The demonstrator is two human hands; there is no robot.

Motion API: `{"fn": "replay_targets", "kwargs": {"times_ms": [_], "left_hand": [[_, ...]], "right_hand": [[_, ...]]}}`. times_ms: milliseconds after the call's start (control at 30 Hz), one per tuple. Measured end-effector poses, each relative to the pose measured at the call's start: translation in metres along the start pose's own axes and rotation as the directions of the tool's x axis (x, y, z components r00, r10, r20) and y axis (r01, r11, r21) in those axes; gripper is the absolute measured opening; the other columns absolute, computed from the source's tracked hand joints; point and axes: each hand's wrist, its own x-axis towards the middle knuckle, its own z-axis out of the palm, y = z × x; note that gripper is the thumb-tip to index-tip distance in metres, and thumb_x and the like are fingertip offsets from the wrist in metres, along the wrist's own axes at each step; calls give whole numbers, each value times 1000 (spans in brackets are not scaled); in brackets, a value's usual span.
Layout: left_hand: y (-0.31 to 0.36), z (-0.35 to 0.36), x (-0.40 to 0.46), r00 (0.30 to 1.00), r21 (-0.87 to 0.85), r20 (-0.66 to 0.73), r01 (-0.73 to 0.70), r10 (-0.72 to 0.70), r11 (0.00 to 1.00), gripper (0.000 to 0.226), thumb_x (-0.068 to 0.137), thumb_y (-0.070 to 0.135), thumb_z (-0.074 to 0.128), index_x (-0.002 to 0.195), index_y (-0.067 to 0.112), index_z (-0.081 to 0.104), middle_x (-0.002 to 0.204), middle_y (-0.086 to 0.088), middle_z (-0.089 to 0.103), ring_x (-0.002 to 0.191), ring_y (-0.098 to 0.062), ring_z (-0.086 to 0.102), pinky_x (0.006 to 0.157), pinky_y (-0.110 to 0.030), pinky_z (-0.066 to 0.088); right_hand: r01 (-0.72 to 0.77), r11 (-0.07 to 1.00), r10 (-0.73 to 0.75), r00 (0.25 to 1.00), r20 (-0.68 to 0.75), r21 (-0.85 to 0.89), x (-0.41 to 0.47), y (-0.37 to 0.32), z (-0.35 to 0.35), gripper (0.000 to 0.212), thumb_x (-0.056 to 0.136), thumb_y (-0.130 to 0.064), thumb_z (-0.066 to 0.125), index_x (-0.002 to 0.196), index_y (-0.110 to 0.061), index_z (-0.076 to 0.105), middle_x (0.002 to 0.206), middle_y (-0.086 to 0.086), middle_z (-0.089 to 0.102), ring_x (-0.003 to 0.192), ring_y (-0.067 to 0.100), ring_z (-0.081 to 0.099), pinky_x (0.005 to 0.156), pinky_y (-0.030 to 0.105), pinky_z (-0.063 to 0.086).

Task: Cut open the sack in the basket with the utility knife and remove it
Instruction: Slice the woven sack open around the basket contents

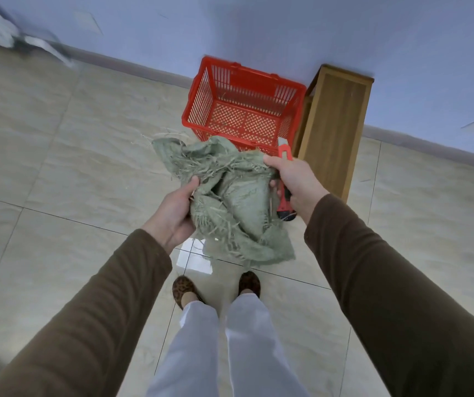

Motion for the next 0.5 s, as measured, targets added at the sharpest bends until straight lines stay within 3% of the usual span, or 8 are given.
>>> {"fn": "replay_targets", "kwargs": {"times_ms": [33, 100, 133, 267, 333, 367, 433, 500], "left_hand": [[0, 4, -1, 1000, -14, 31, 2, -2, 1000, 33, 110, 35, 44, 112, 13, 68, 90, -9, 81, 76, -20, 79, 66, -32, 63], [0, 10, -3, 994, 19, 105, -6, 4, 1000, 26, 107, 29, 51, 111, 11, 69, 89, -9, 79, 73, -20, 77, 64, -31, 63], [-1, 10, -2, 992, 59, 126, -16, 8, 998, 20, 104, 21, 55, 112, 8, 68, 87, -10, 78, 70, -20, 77, 62, -31, 63], [-5, 5, 5, 997, 154, 37, 56, -63, 986, 30, 97, -11, 47, 123, -6, 59, 89, -21, 67, 57, -21, 74, 57, -34, 65], [-7, 3, 5, 993, 118, 37, 106, -111, 987, 29, 100, -11, 42, 120, -6, 62, 85, -20, 73, 59, -22, 75, 57, -34, 65], [-8, 1, 5, 995, 117, 23, 96, -99, 989, 29, 100, -11, 43, 119, -5, 64, 81, -17, 76, 59, -21, 76, 57, -33, 65], [-12, -5, 7, 997, 181, -79, -1, 16, 983, 30, 97, -12, 50, 121, -2, 64, 85, -14, 77, 60, -17, 76, 55, -30, 64], [-13, -15, 10, 965, 341, -202, -93, 170, 935, 26, 95, -9, 60, 116, 5, 61, 92, -14, 70, 57, -12, 71, 49, -23, 57]], "right_hand": [[159, 972, -169, 984, -49, -175, -3, 0, -1, 38, 89, -41, 74, 116, -16, 64, 100, 2, 61, 67, 9, 57, 60, 23, 45], [445, 736, -535, 844, -34, -510, -20, 0, 0, 59, 92, -47, 71, 142, -22, 53, 129, -1, 54, 97, 8, 59, 82, 22, 46], [511, 633, -609, 792, 33, -582, -29, 0, 4, 67, 93, -49, 70, 150, -23, 46, 135, -2, 53, 104, 8, 58, 88, 24, 48], [437, 562, -375, 891, 255, -702, -35, 25, 33, 92, 78, -59, 78, 153, -26, 36, 138, 4, 60, 115, 22, 63, 94, 42, 56], [340, 606, -248, 940, 235, -720, -24, 35, 36, 48, 82, -46, 80, 115, -19, 58, 105, 3, 66, 94, 26, 64, 77, 35, 50], [309, 667, -231, 951, 207, -678, -18, 37, 34, 28, 86, -36, 78, 90, -19, 57, 86, 1, 62, 81, 26, 60, 67, 33, 43], [265, 776, -204, 964, 171, -572, -12, 35, 28, 34, 90, -25, 73, 69, -20, 47, 66, -1, 51, 64, 24, 51, 59, 33, 34], [292, 787, -246, 956, 158, -544, -8, 28, 21, 33, 93, -23, 70, 69, -18, 48, 62, -1, 48, 60, 22, 46, 59, 33, 33]]}}
